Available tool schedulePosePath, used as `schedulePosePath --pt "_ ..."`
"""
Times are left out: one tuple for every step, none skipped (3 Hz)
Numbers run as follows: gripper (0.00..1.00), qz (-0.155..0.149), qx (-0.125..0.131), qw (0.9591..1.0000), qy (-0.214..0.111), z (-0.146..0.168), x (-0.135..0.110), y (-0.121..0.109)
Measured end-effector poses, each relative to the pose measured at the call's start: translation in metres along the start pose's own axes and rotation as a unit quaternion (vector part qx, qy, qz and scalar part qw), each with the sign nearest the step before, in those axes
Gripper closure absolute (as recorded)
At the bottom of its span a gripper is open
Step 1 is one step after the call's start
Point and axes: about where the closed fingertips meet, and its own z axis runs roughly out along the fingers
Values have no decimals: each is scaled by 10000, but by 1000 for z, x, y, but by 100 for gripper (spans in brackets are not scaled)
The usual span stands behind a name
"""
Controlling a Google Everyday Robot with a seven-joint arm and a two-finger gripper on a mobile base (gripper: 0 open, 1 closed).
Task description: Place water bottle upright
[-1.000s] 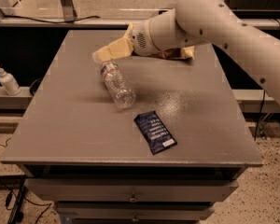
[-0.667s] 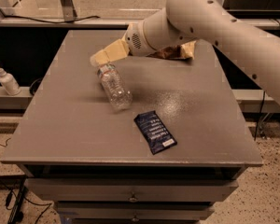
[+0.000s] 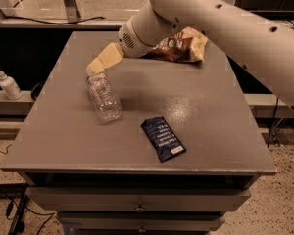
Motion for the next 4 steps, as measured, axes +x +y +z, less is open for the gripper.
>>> schedulePosePath --pt "0 -246 -5 9985 487 13 1 15" --pt "0 -372 -46 9953 898 24 4 27" --pt "0 -394 -114 9924 1158 33 4 37" --pt "0 -377 -208 9892 1399 41 5 45"
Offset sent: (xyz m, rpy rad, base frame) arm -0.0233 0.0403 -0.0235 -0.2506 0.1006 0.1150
